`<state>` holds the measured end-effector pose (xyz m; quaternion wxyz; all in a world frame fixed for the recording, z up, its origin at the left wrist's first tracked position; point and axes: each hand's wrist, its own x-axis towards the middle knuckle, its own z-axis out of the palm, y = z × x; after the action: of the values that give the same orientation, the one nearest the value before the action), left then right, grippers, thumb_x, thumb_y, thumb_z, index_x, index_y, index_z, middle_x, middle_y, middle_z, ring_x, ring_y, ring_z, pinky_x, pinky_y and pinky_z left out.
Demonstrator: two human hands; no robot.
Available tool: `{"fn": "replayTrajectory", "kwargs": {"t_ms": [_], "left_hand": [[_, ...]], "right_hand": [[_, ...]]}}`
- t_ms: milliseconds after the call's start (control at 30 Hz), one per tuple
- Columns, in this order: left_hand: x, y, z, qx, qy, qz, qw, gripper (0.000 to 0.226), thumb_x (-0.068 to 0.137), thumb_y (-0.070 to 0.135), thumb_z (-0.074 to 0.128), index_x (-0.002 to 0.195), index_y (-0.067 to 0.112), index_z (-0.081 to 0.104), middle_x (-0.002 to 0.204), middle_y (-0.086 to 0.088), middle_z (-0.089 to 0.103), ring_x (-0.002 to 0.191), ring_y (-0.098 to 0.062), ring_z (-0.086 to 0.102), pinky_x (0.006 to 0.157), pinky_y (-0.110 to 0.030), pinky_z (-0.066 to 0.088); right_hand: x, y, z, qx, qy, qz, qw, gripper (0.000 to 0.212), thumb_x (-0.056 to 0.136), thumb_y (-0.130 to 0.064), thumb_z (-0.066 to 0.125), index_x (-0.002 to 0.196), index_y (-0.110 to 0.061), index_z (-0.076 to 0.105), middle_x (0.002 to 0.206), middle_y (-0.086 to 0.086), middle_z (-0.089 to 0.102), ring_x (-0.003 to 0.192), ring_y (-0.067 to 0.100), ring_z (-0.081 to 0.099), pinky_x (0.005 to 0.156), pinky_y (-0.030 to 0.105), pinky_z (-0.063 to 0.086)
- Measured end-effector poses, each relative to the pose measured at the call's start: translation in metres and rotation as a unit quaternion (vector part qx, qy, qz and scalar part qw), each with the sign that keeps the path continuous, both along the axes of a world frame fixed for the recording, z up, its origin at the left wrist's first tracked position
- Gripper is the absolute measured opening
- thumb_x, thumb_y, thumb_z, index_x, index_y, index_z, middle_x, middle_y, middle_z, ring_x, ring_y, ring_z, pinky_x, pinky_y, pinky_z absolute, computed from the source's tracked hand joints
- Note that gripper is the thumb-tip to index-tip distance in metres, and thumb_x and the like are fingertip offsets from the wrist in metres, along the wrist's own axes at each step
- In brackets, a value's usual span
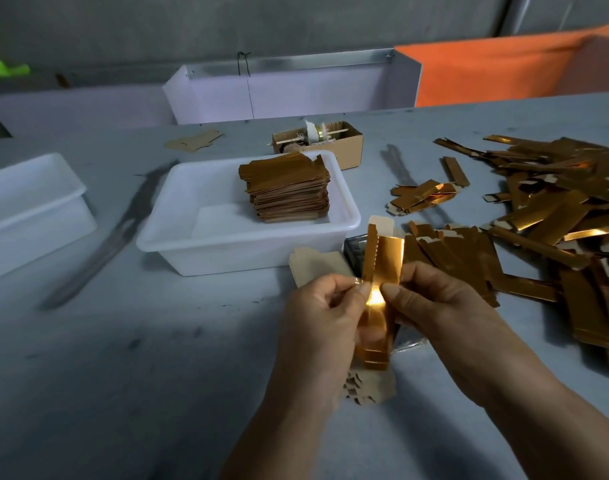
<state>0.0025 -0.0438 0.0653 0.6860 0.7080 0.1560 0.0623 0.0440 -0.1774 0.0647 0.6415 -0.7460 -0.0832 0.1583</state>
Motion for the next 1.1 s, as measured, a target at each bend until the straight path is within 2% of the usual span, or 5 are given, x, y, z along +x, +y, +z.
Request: {"fn": "replayTrajectory", "kwargs": {"t_ms": [233, 467, 600, 900, 1100], "left_hand": [[0.006, 0.005, 0.003, 0.133, -0.007, -0.047, 0.990, 0.046, 0.094, 0.037, 0.054, 0.139, 0.030, 0.046, 0.089, 0.018, 0.067, 0.081, 0.001, 0.069, 0.050, -0.014, 0.049], [0.006, 0.036, -0.015, 0.424, 0.023, 0.116, 0.898, 0.034, 0.092, 0.046, 0.053, 0.107, 0.017, 0.058, 0.099, 0.003, 0.062, 0.091, -0.016, 0.059, 0.075, -0.031, 0.049], [0.010, 0.038, -0.032, 0.386, 0.124, 0.057, 0.913, 0.036, 0.087, 0.052, 0.059, 0.092, 0.018, 0.049, 0.091, 0.003, 0.054, 0.076, -0.011, 0.052, 0.055, -0.022, 0.033], [0.020, 0.058, -0.044, 0.073, 0.197, 0.048, 0.977, 0.021, 0.080, 0.028, 0.076, 0.076, 0.013, 0.063, 0.059, 0.000, 0.062, 0.047, -0.007, 0.050, 0.048, -0.019, 0.038], [0.019, 0.063, -0.040, 0.152, 0.172, 0.079, 0.970, 0.019, 0.085, 0.021, 0.071, 0.070, 0.009, 0.067, 0.062, -0.003, 0.064, 0.047, -0.007, 0.051, 0.050, -0.020, 0.039]], "right_hand": [[0.014, 0.003, 0.005, -0.004, -0.031, -0.039, 0.999, 0.022, 0.094, -0.019, 0.048, 0.084, -0.034, 0.060, 0.068, -0.022, 0.067, 0.068, -0.005, 0.063, 0.052, 0.011, 0.046], [0.057, -0.021, 0.007, -0.093, -0.056, -0.157, 0.982, 0.027, 0.096, -0.029, 0.046, 0.123, -0.030, 0.054, 0.098, -0.008, 0.059, 0.095, 0.018, 0.059, 0.068, 0.032, 0.048], [0.085, -0.036, -0.001, -0.323, -0.097, -0.240, 0.911, 0.047, 0.097, -0.034, 0.045, 0.138, -0.012, 0.041, 0.134, 0.016, 0.047, 0.119, 0.031, 0.047, 0.089, 0.041, 0.044], [0.042, -0.009, -0.012, -0.271, -0.182, -0.141, 0.935, 0.029, 0.092, -0.033, 0.053, 0.118, -0.020, 0.059, 0.124, 0.005, 0.055, 0.105, 0.021, 0.058, 0.087, 0.041, 0.052], [0.023, -0.002, -0.004, -0.251, -0.225, -0.133, 0.932, 0.020, 0.091, -0.028, 0.055, 0.109, -0.026, 0.064, 0.115, -0.009, 0.053, 0.096, 0.007, 0.051, 0.061, 0.008, 0.035]]}}
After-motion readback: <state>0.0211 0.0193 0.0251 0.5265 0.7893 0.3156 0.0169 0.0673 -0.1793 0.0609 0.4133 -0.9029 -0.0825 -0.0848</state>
